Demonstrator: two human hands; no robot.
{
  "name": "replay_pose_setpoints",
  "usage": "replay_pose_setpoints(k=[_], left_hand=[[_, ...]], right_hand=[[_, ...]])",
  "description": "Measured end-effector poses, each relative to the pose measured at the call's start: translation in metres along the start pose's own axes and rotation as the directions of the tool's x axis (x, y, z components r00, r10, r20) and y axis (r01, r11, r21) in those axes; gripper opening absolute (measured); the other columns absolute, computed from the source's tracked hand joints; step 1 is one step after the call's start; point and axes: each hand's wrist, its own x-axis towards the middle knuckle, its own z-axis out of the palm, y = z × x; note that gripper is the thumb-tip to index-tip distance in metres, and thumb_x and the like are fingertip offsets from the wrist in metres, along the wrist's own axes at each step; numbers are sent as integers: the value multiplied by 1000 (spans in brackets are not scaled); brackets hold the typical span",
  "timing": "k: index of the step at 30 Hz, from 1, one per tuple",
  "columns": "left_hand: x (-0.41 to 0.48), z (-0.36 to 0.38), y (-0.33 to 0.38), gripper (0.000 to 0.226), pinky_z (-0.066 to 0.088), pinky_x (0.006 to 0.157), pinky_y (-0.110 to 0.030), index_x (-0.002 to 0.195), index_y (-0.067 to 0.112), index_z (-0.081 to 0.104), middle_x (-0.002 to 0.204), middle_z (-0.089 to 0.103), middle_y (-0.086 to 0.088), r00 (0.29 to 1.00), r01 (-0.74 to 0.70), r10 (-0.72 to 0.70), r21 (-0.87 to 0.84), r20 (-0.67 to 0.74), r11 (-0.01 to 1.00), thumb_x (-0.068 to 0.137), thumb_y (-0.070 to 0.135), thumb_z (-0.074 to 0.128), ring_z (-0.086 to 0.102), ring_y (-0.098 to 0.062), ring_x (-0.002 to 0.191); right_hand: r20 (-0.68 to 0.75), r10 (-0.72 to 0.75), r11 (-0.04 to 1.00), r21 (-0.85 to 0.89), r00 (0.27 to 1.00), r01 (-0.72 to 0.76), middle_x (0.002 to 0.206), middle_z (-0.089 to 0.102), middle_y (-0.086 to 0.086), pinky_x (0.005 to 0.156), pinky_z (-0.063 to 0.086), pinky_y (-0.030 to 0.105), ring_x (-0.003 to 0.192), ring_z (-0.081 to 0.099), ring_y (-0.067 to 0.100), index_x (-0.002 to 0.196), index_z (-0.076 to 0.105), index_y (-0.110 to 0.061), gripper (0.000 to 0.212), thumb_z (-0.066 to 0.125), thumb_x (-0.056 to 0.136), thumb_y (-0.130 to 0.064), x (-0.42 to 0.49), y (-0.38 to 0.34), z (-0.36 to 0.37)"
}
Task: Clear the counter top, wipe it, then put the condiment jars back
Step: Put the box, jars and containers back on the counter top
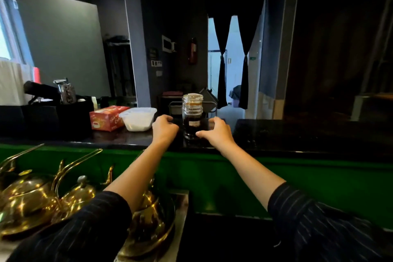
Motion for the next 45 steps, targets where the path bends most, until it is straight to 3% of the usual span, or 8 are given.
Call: replay_pose_setpoints(k=[6,9,16,21,24,34,39,45], left_hand=[[-141,25,68,21,42,69,-20,95,9,60,72,58,3,977,-134,97,-196,-188,971,76,0,58,54,-9,68],[-203,68,88,21,39,57,-7,94,9,60,69,57,3,982,-184,168,-253,-82,950,75,-1,58,52,-3,62],[-361,185,106,28,38,62,-8,97,3,61,77,63,-7,903,-255,325,-260,280,932,71,-5,61,56,-16,69],[-462,247,86,37,50,80,-35,106,4,59,88,64,-9,781,-235,307,-199,544,951,70,-1,67,63,-24,82],[-503,267,60,49,44,91,-28,118,5,55,108,59,-11,743,-270,258,-76,617,960,71,5,68,56,-23,104],[-568,287,21,90,32,111,-33,149,10,16,146,29,-12,747,-52,-4,64,665,997,77,3,69,33,-26,136],[-599,285,26,66,35,100,-24,134,10,39,131,39,-5,912,-126,91,63,400,990,76,1,67,37,-21,127],[-646,283,36,56,35,96,-15,122,24,48,116,46,10,820,-199,196,-52,537,979,69,34,63,40,-2,113]], right_hand=[[-72,-18,997,-78,997,12,121,61,14,87,45,27,113,57,25,124,58,-3,51,78,79,-15,-64,28,-104],[-124,5,990,-141,992,-22,111,68,12,86,46,25,106,62,22,113,67,-5,41,80,75,-13,-102,57,-163],[-80,123,948,-287,989,-142,107,69,9,96,49,35,103,64,21,107,67,-12,38,82,73,-19,-211,160,-282],[-9,245,939,-247,970,-239,117,65,11,100,47,37,112,61,23,117,62,-11,49,83,73,-19,-303,243,-337],[64,358,920,-193,931,-341,133,54,5,103,43,36,125,50,18,130,52,-21,64,81,75,-32,-354,283,-359],[255,523,801,178,813,-571,134,47,-14,104,36,26,125,45,6,144,24,-39,110,87,54,-46,-487,352,-351],[93,583,802,97,807,-590,119,57,-11,101,40,28,120,52,13,126,43,-39,76,86,65,-22,-489,373,-325],[69,577,803,130,814,-581,109,67,-10,97,48,30,110,61,9,115,59,-33,55,84,69,-16,-488,375,-311]])
